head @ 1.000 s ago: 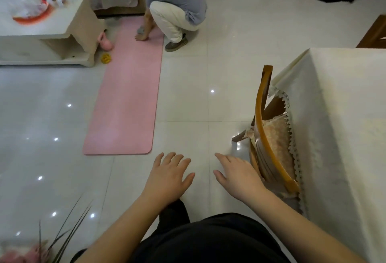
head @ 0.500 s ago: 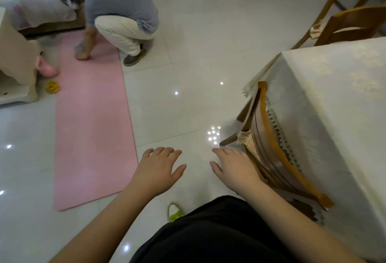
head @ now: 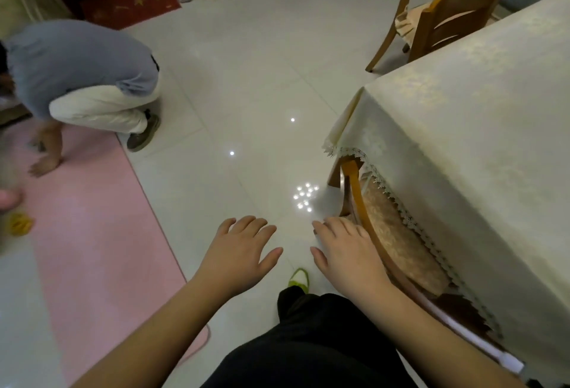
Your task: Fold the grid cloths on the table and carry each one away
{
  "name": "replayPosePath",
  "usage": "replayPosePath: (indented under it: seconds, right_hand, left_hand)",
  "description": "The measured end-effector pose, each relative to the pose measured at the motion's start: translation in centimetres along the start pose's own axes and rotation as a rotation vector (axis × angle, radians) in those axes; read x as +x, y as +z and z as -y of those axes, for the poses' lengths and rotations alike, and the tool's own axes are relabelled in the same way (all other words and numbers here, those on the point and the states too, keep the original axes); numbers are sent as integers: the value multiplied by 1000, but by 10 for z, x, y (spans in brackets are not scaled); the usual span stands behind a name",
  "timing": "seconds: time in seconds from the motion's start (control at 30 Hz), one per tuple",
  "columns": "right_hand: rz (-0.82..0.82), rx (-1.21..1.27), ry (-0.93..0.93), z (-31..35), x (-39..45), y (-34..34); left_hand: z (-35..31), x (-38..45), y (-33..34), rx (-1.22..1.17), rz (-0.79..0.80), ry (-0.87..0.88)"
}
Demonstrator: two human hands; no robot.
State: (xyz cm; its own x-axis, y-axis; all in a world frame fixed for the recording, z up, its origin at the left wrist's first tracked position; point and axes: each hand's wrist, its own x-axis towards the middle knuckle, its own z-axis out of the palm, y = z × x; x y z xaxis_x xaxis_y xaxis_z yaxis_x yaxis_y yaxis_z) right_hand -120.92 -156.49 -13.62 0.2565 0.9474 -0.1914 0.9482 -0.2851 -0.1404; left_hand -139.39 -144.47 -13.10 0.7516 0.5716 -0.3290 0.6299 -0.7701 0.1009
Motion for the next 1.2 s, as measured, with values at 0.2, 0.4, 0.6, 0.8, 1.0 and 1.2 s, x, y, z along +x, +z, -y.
replayPosePath:
  seconds: [0.2, 0.4, 0.6, 0.8, 1.0, 1.2]
  right_hand:
    - [-81, 53, 64, -24, 63, -24]
    - [-113, 96, 202, -48, 117, -46]
    - [-91, 123, 317, -61, 174, -60]
    - [-56, 162, 401, -43, 262, -72]
    - [-74, 198, 463, -16, 344, -103]
    - [-85, 187, 476, -36, 401, -138]
  left_hand:
    - [12, 66, -36, 22, -8, 27]
    - [30, 132, -68, 39, -7, 112]
    - [61, 215, -101, 42, -24, 217]
    - [117, 297, -139, -23, -14, 408]
    - [183, 370, -184, 10, -51, 496]
    - [198, 434, -225, -48, -150, 536]
